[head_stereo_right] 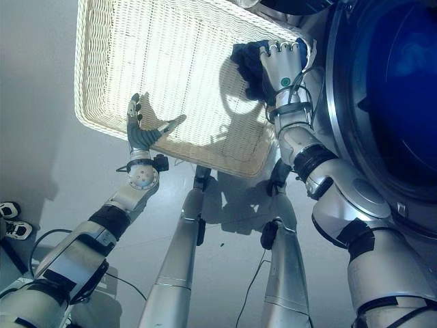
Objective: Put the clothes into the washing machine.
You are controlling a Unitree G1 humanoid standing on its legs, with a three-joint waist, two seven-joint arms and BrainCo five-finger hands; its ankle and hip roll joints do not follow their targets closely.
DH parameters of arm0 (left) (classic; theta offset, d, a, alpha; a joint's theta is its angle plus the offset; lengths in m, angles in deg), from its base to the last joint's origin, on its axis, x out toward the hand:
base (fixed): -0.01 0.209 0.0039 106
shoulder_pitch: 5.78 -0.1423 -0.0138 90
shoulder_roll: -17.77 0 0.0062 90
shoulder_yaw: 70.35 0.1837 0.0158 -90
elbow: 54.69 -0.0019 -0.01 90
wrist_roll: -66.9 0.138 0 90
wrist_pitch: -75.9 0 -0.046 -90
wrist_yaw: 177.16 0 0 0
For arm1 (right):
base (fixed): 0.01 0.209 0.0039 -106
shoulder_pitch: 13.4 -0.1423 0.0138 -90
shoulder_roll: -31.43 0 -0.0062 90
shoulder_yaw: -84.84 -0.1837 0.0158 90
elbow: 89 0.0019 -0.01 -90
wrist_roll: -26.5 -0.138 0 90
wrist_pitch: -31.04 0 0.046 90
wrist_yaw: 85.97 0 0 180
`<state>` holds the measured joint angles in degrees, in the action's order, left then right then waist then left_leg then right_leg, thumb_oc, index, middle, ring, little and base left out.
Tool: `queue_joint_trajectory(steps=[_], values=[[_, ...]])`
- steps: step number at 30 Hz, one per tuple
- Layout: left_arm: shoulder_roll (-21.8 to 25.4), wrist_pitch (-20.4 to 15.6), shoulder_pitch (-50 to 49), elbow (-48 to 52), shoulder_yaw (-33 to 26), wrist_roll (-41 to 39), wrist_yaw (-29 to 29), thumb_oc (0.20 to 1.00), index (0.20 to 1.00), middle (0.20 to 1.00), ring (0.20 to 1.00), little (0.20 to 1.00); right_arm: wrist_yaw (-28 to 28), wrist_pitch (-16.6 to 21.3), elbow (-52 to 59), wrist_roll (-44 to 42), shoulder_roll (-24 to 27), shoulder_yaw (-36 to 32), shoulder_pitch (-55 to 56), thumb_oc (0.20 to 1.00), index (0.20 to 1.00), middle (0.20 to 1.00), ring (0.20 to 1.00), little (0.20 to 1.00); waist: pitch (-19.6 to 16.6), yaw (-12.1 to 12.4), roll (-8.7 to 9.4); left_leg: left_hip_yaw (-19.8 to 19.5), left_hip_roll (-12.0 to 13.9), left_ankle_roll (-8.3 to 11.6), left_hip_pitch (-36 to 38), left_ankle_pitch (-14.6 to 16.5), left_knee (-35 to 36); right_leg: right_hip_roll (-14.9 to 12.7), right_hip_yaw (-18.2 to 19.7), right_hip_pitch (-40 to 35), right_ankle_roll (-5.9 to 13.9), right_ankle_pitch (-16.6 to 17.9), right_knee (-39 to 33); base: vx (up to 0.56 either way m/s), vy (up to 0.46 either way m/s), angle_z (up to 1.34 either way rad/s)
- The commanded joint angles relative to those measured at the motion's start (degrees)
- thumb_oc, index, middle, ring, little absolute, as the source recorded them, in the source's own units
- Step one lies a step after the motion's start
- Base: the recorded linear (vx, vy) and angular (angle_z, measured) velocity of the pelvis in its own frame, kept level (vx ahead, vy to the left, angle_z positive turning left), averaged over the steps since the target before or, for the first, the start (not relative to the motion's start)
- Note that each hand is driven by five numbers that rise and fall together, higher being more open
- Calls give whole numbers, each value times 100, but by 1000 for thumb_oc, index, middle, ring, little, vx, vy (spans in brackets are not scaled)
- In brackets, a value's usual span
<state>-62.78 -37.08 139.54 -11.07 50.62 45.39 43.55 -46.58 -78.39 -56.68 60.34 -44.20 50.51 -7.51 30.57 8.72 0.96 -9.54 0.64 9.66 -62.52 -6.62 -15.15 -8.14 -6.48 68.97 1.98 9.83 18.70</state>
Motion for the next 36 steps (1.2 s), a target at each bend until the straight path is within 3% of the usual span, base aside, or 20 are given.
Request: queue_joint_trajectory(steps=[1,6,11,12,14,16,19,28,34,36], values=[[-132,-268,54,143,-256,-93,124,1000,1000,1000,1000,1000,-98,-141,-385,-20,353,147,-155,200,200,200,200,200,-78,-241,-642,537,-812,-814,-52,-201,215,545,-525,-162,488,45,-106,0,0,0],[-142,-263,29,164,-266,-102,108,1000,1000,1000,1000,1000,-39,10,-348,-451,365,70,-97,200,200,200,200,200,-78,-250,-647,546,-808,-810,-72,-204,201,545,-515,-145,483,47,-101,0,0,0],[-178,-235,5,187,-300,-86,119,1000,1000,1000,1000,1000,212,732,-219,-2180,296,-291,78,200,200,200,200,200,-78,-264,-653,551,-802,-810,-70,-202,206,556,-503,-134,468,38,-83,0,0,0],[-168,-240,-44,220,-327,-76,124,1000,1000,1000,1000,1000,83,1188,1,-3341,260,-687,259,200,200,200,200,200,-78,-280,-647,553,-798,-803,-80,-204,205,569,-485,-117,458,28,-67,0,0,0],[-164,-240,-52,221,-362,-72,108,1000,1000,1000,1000,1000,84,1338,119,-3732,210,-908,370,200,200,200,200,200,-78,-289,-647,550,-793,-798,-81,-202,205,571,-480,-109,454,25,-62,-1,17,0],[-127,-266,-183,289,-508,-85,64,1000,1000,1000,1000,1000,-296,1988,655,-5295,31,-1824,858,200,200,200,200,200,-78,-340,-645,597,-765,-770,-32,-162,220,581,-442,-113,440,-14,-62,-4,67,0],[-94,-252,-283,351,-633,-93,79,1000,1000,1000,1000,1000,-643,2469,1100,-6318,-40,-2424,1335,200,200,200,200,200,-78,-423,-617,665,-710,-745,9,-137,229,587,-394,-122,434,-41,-58,-4,66,-1],[51,-168,-429,481,-787,-165,204,1000,1000,1000,1000,1000,-1788,3429,1993,-8347,54,-3284,2248,200,200,200,200,200,-78,-658,-481,778,-568,-670,58,-106,235,619,-290,-102,451,-63,-21,-7,28,-4],[102,-227,-529,480,-854,-180,235,1000,1000,1000,1000,1000,-2705,3830,2303,-9629,49,-3718,2584,200,200,200,200,200,-78,-737,-430,786,-524,-650,111,-108,287,659,-239,-143,460,-80,-34,-8,6,-7],[175,-262,-591,481,-883,-221,203,1000,1000,1000,1000,1000,-3367,4013,2413,-10588,64,-3981,2770,200,200,200,200,200,-78,-767,-404,782,-501,-636,152,-103,308,668,-216,-196,470,-97,-52,-12,-6,-4]])
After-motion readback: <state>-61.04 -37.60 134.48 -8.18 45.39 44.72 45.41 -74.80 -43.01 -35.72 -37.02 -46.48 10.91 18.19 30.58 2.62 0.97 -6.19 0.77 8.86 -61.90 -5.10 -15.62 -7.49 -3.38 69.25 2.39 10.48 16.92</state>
